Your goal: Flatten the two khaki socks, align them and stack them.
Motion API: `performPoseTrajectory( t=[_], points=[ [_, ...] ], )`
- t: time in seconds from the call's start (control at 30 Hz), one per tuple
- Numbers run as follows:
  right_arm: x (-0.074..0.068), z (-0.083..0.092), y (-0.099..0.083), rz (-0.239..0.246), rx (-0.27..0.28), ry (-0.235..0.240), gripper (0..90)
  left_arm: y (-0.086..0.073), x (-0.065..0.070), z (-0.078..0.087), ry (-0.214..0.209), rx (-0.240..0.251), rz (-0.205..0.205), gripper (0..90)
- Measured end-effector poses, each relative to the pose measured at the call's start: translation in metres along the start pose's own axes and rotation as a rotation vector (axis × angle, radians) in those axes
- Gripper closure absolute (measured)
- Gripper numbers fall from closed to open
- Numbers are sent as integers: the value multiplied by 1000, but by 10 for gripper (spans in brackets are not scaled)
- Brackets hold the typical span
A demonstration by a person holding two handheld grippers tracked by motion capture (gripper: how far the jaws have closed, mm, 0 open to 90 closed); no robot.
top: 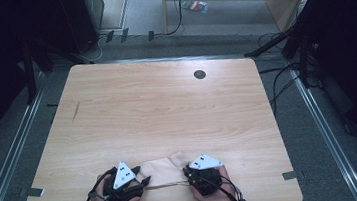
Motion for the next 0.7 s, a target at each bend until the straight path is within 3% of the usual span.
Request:
performPoseTrajectory(
  t=[0.1, 0.23, 0.33, 0.43, 0.53, 0.63, 0.7],
  points=[
    [3, -1, 1, -11, 3, 3, 853, 5, -2, -4, 5, -5, -2, 499],
    [6, -2, 3, -12, 16, -41, 861, 14, -12, -10, -8, -4, 19, 486],
    [10, -3, 4, -26, 20, -34, 868, 16, -13, -12, -1, 2, 27, 504],
    [12, -3, 3, -41, 26, -19, 868, 12, -17, -7, -28, 43, 58, 597],
    [12, -3, 2, -47, 40, -13, 862, 6, -29, 6, -92, 142, 156, 661],
    [13, -3, 2, -52, 39, -4, 860, 4, -30, 17, -118, 182, 138, 819],
    [13, -3, 2, -52, 39, -3, 860, 5, -26, 14, -110, 117, 105, 876]
  ],
)
Point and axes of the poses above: each handheld gripper's, and its own axes: z roughly backward along the jaws, y roughly out of its top, x roughly to its right, the point moved 1 cm from there along -z, roughly forward along the jaws, and after that the axes turned 14 degrees about -x, right-handed, at the moved point
